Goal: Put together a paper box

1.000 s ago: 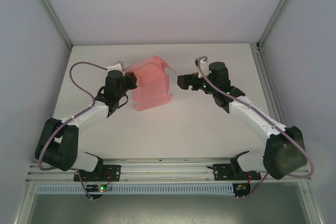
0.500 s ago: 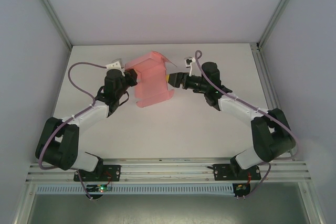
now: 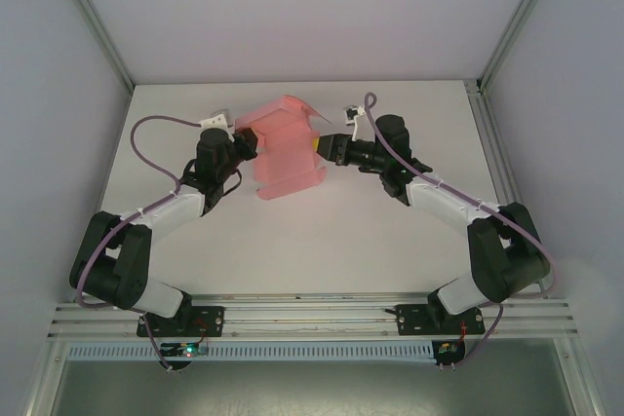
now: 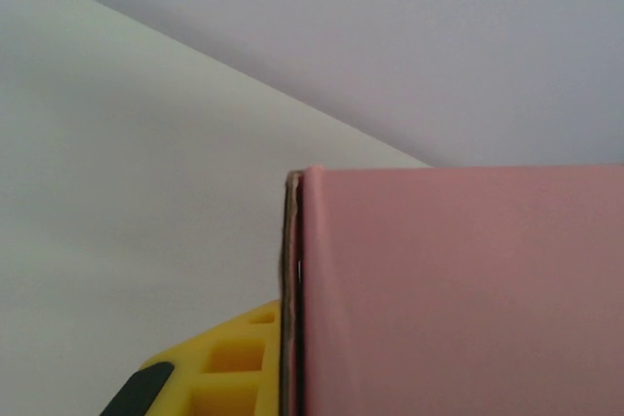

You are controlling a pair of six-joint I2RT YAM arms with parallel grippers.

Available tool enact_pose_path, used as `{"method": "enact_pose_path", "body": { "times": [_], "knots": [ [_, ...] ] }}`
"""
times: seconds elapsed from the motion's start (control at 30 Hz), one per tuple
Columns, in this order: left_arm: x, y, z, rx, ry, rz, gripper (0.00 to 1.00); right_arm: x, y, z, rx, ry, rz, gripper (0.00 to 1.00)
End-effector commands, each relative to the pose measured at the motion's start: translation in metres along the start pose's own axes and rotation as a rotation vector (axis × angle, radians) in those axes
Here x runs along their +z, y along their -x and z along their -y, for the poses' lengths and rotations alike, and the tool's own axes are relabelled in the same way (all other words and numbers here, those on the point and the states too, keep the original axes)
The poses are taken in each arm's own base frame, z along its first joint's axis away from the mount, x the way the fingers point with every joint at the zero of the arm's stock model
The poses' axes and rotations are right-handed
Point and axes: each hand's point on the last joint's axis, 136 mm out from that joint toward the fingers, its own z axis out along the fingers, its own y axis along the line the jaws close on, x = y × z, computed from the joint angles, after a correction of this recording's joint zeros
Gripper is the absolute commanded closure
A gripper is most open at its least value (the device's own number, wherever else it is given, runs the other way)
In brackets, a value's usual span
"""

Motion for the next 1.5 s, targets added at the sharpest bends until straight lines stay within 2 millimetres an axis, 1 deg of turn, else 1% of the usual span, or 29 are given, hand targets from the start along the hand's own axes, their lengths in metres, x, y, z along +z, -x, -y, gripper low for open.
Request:
{"method": "enact_pose_path", "body": {
  "times": [0.0, 0.1, 0.17, 0.27, 0.33, 0.4, 0.43, 0.47, 0.5, 0.53, 0.57, 0.67, 0.7, 0.73, 0.8, 0.83, 0.9, 0.93, 0.97, 1.0, 1.07, 1.1, 1.13, 1.17, 1.2, 1.27, 1.37, 1.47],
  "knots": [
    [-0.003, 0.025, 0.030, -0.037, -0.114, 0.083, 1.00, -0.005, 0.008, -0.028, 0.003, 0.136, 0.027, 0.89],
    [-0.006, 0.033, 0.039, -0.053, -0.165, 0.120, 1.00, -0.014, 0.020, -0.046, 0.063, 0.261, 0.072, 0.94],
    [-0.007, 0.037, 0.045, -0.058, -0.193, 0.132, 1.00, -0.018, 0.022, -0.057, 0.094, 0.325, 0.079, 0.99],
    [-0.004, 0.040, 0.053, -0.063, -0.223, 0.129, 1.00, -0.022, 0.023, -0.071, 0.105, 0.387, 0.071, 1.00],
    [-0.002, 0.040, 0.055, -0.069, -0.243, 0.130, 1.00, -0.022, 0.022, -0.074, 0.102, 0.386, 0.062, 0.98],
    [-0.001, 0.042, 0.059, -0.077, -0.268, 0.138, 1.00, -0.023, 0.022, -0.069, 0.097, 0.348, 0.064, 0.97],
    [-0.001, 0.043, 0.062, -0.071, -0.280, 0.140, 1.00, -0.024, 0.021, -0.065, 0.087, 0.320, 0.068, 0.93],
    [-0.002, 0.042, 0.065, -0.063, -0.296, 0.138, 1.00, -0.027, 0.021, -0.059, 0.065, 0.276, 0.075, 0.86],
    [-0.004, 0.042, 0.067, -0.045, -0.306, 0.132, 1.00, -0.029, 0.020, -0.052, 0.047, 0.225, 0.076, 0.81],
    [-0.005, 0.039, 0.069, -0.021, -0.314, 0.120, 1.00, -0.033, 0.020, -0.040, 0.019, 0.144, 0.082, 0.73],
    [-0.007, 0.037, 0.070, 0.001, -0.314, 0.111, 1.00, -0.040, 0.021, -0.030, -0.013, 0.062, 0.091, 0.61],
    [-0.012, 0.029, 0.065, 0.072, -0.285, 0.080, 1.00, -0.071, 0.027, -0.005, -0.127, -0.170, 0.116, 0.49],
    [-0.013, 0.025, 0.062, 0.094, -0.275, 0.064, 1.00, -0.082, 0.030, -0.001, -0.144, -0.230, 0.128, 0.41],
    [-0.014, 0.022, 0.061, 0.113, -0.263, 0.048, 1.00, -0.094, 0.032, 0.001, -0.176, -0.278, 0.132, 0.33],
    [-0.015, 0.015, 0.059, 0.137, -0.260, 0.014, 1.00, -0.114, 0.037, 0.001, -0.235, -0.342, 0.154, 0.24],
    [-0.015, 0.011, 0.059, 0.145, -0.262, -0.005, 1.00, -0.124, 0.042, 0.001, -0.271, -0.377, 0.168, 0.21],
    [-0.017, 0.004, 0.062, 0.161, -0.289, -0.035, 1.00, -0.138, 0.055, -0.004, -0.337, -0.429, 0.206, 0.19],
    [-0.017, -0.001, 0.063, 0.170, -0.304, -0.054, 1.00, -0.141, 0.061, -0.007, -0.376, -0.443, 0.215, 0.20],
    [-0.018, -0.004, 0.065, 0.181, -0.322, -0.069, 1.00, -0.142, 0.068, -0.012, -0.398, -0.446, 0.220, 0.22],
    [-0.018, -0.007, 0.067, 0.186, -0.332, -0.082, 1.00, -0.140, 0.072, -0.017, -0.421, -0.432, 0.211, 0.24],
    [-0.019, -0.012, 0.069, 0.197, -0.349, -0.111, 1.00, -0.127, 0.078, -0.029, -0.484, -0.358, 0.162, 0.30],
    [-0.019, -0.013, 0.070, 0.199, -0.352, -0.117, 1.00, -0.118, 0.077, -0.033, -0.511, -0.305, 0.128, 0.33],
    [-0.020, -0.012, 0.070, 0.193, -0.354, -0.117, 1.00, -0.108, 0.075, -0.037, -0.527, -0.246, 0.093, 0.39],
    [-0.020, -0.012, 0.070, 0.194, -0.353, -0.114, 1.00, -0.099, 0.071, -0.038, -0.532, -0.199, 0.054, 0.42],
    [-0.021, -0.011, 0.070, 0.189, -0.348, -0.109, 1.00, -0.090, 0.066, -0.040, -0.536, -0.153, 0.015, 0.43],
    [-0.020, -0.009, 0.069, 0.181, -0.336, -0.103, 1.00, -0.073, 0.050, -0.042, -0.554, -0.056, -0.078, 0.46],
    [-0.018, -0.009, 0.067, 0.171, -0.323, -0.105, 1.00, -0.053, 0.030, -0.048, -0.586, 0.029, -0.157, 0.46],
    [-0.014, -0.009, 0.063, 0.157, -0.298, -0.112, 1.00, -0.038, 0.018, -0.056, -0.609, 0.091, -0.194, 0.47]
  ]
}}
